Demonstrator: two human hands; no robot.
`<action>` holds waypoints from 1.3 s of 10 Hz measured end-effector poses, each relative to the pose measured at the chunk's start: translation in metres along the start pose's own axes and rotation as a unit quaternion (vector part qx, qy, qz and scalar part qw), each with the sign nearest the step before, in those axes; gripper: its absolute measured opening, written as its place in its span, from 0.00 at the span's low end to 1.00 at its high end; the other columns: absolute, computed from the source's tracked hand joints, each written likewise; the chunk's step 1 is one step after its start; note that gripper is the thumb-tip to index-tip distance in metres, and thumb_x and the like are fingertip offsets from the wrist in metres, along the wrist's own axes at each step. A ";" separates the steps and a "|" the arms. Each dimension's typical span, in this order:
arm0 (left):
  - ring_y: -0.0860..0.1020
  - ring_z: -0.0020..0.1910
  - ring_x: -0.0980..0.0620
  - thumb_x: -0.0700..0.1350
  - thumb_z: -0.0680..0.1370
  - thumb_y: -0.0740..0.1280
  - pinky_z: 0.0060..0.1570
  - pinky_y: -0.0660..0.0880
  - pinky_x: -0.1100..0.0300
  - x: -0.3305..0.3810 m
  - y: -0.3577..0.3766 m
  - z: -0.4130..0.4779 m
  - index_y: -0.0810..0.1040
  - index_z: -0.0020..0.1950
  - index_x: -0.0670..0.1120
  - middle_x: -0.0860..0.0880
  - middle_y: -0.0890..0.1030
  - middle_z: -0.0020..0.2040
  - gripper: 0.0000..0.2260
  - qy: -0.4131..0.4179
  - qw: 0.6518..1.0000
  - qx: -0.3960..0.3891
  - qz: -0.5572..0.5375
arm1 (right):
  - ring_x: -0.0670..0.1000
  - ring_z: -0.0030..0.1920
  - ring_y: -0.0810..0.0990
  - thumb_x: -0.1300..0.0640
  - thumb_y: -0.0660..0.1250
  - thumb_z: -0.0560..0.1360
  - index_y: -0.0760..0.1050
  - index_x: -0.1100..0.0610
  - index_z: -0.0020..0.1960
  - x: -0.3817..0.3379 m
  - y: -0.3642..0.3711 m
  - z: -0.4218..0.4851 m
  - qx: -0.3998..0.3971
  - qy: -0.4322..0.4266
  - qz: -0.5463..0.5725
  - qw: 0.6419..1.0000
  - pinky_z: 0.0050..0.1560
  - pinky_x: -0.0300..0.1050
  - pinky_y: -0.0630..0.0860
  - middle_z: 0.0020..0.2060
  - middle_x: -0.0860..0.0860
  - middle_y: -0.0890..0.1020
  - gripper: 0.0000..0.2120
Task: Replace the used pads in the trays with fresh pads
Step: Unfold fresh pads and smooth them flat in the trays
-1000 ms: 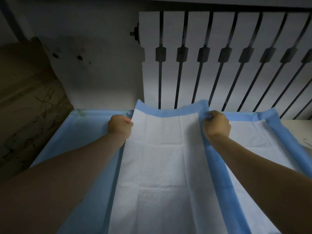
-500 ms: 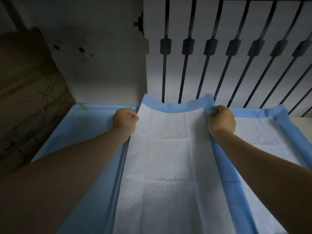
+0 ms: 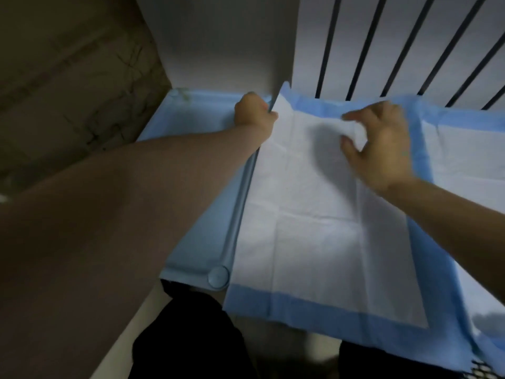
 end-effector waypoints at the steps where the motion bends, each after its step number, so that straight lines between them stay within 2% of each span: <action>1: 0.79 0.57 0.47 0.49 0.71 0.74 0.53 0.73 0.60 0.001 0.002 -0.006 0.78 0.58 0.41 0.45 0.81 0.57 0.19 -0.017 1.000 -0.022 0.003 | 0.57 0.50 0.77 0.62 0.65 0.71 0.82 0.57 0.54 -0.086 0.028 -0.035 -0.132 -0.155 0.121 0.972 0.49 0.54 0.76 0.51 0.56 0.77 0.13; 2: 0.80 0.55 0.48 0.48 0.72 0.73 0.47 0.73 0.63 0.004 0.005 -0.013 0.80 0.58 0.42 0.46 0.82 0.55 0.17 -0.028 0.996 -0.089 -0.002 | 0.52 0.59 0.78 0.67 0.61 0.69 0.81 0.53 0.58 -0.152 0.047 -0.070 -0.243 -0.242 0.174 0.923 0.52 0.49 0.78 0.61 0.50 0.79 0.21; 3: 0.80 0.57 0.46 0.44 0.74 0.68 0.49 0.75 0.59 0.010 0.008 -0.030 0.81 0.52 0.44 0.44 0.82 0.57 0.09 -0.008 0.983 -0.186 0.010 | 0.50 0.62 0.77 0.69 0.61 0.69 0.78 0.49 0.64 -0.185 0.063 -0.100 -0.327 -0.292 0.175 0.882 0.56 0.47 0.78 0.63 0.46 0.78 0.27; 4: 0.78 0.59 0.44 0.43 0.76 0.66 0.51 0.74 0.57 0.012 0.007 -0.044 0.76 0.49 0.47 0.43 0.80 0.59 0.03 0.011 0.976 -0.216 0.025 | 0.51 0.53 0.79 0.69 0.63 0.69 0.80 0.50 0.60 -0.193 0.069 -0.117 -0.353 -0.303 0.166 0.870 0.50 0.45 0.79 0.54 0.49 0.79 0.24; 5: 0.78 0.58 0.45 0.42 0.77 0.66 0.51 0.72 0.58 0.008 0.008 -0.050 0.72 0.42 0.49 0.45 0.78 0.53 0.05 0.008 0.973 -0.229 0.019 | 0.48 0.44 0.77 0.69 0.65 0.68 0.82 0.55 0.43 -0.187 0.061 -0.115 -0.347 -0.269 0.204 0.875 0.43 0.44 0.77 0.46 0.49 0.77 0.12; 6: 0.73 0.49 0.50 0.42 0.78 0.65 0.47 0.69 0.61 0.006 0.008 -0.050 0.67 0.36 0.51 0.50 0.75 0.45 0.12 0.000 0.973 -0.230 0.005 | 0.45 0.42 0.76 0.71 0.65 0.67 0.80 0.57 0.38 -0.168 0.055 -0.105 -0.340 -0.211 0.244 0.883 0.44 0.37 0.73 0.45 0.48 0.77 0.11; 7: 0.71 0.48 0.52 0.41 0.78 0.64 0.47 0.68 0.62 0.006 0.007 -0.051 0.66 0.36 0.51 0.52 0.73 0.41 0.13 -0.004 0.973 -0.229 -0.009 | 0.50 0.43 0.79 0.70 0.64 0.68 0.81 0.58 0.39 -0.157 0.055 -0.097 -0.329 -0.171 0.264 0.891 0.45 0.44 0.76 0.45 0.50 0.78 0.11; 8: 0.72 0.48 0.52 0.39 0.78 0.64 0.47 0.69 0.61 0.006 0.007 -0.049 0.66 0.36 0.51 0.48 0.74 0.50 0.13 0.000 0.975 -0.224 -0.012 | 0.49 0.46 0.79 0.71 0.63 0.69 0.82 0.58 0.42 -0.166 0.058 -0.097 -0.321 -0.175 0.267 0.892 0.48 0.40 0.74 0.48 0.52 0.79 0.13; 9: 0.72 0.49 0.52 0.37 0.78 0.63 0.48 0.70 0.61 0.004 0.004 -0.047 0.67 0.36 0.51 0.48 0.74 0.51 0.14 0.000 0.977 -0.210 -0.022 | 0.49 0.57 0.77 0.72 0.62 0.72 0.81 0.57 0.58 -0.174 0.066 -0.101 -0.311 -0.191 0.244 0.898 0.57 0.38 0.73 0.60 0.54 0.76 0.19; 10: 0.73 0.48 0.51 0.36 0.77 0.63 0.48 0.72 0.62 0.002 0.003 -0.043 0.68 0.36 0.51 0.48 0.74 0.49 0.14 -0.001 0.980 -0.194 -0.036 | 0.54 0.57 0.78 0.70 0.61 0.72 0.76 0.58 0.65 -0.157 0.059 -0.094 -0.275 -0.154 0.233 0.920 0.55 0.47 0.77 0.63 0.55 0.73 0.23; 11: 0.76 0.49 0.50 0.33 0.76 0.65 0.43 0.74 0.67 -0.010 0.010 -0.038 0.77 0.47 0.47 0.49 0.77 0.46 0.08 -0.026 0.982 -0.173 -0.071 | 0.55 0.58 0.77 0.67 0.61 0.70 0.76 0.59 0.64 -0.118 0.041 -0.079 -0.198 -0.106 0.180 0.958 0.57 0.50 0.76 0.60 0.56 0.76 0.23; 12: 0.79 0.56 0.42 0.31 0.73 0.66 0.57 0.76 0.57 -0.011 0.015 -0.034 0.79 0.62 0.41 0.41 0.81 0.56 0.18 -0.014 0.989 -0.138 -0.059 | 0.58 0.66 0.73 0.54 0.59 0.73 0.73 0.58 0.68 -0.064 0.041 -0.070 -0.185 -0.015 0.052 0.981 0.65 0.56 0.70 0.66 0.57 0.75 0.25; 13: 0.80 0.54 0.39 0.30 0.72 0.65 0.57 0.77 0.52 -0.010 0.015 -0.036 0.79 0.62 0.41 0.37 0.81 0.55 0.19 -0.019 0.991 -0.110 -0.072 | 0.55 0.77 0.54 0.42 0.49 0.78 0.56 0.56 0.78 -0.018 0.053 -0.067 -0.252 0.076 -0.046 0.964 0.76 0.53 0.51 0.77 0.54 0.60 0.32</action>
Point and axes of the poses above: each hand's wrist, its own z-axis towards the middle knuckle, its own y-axis out of the palm, x = y × z, the point moved 10 cm from there along z, towards the middle knuckle
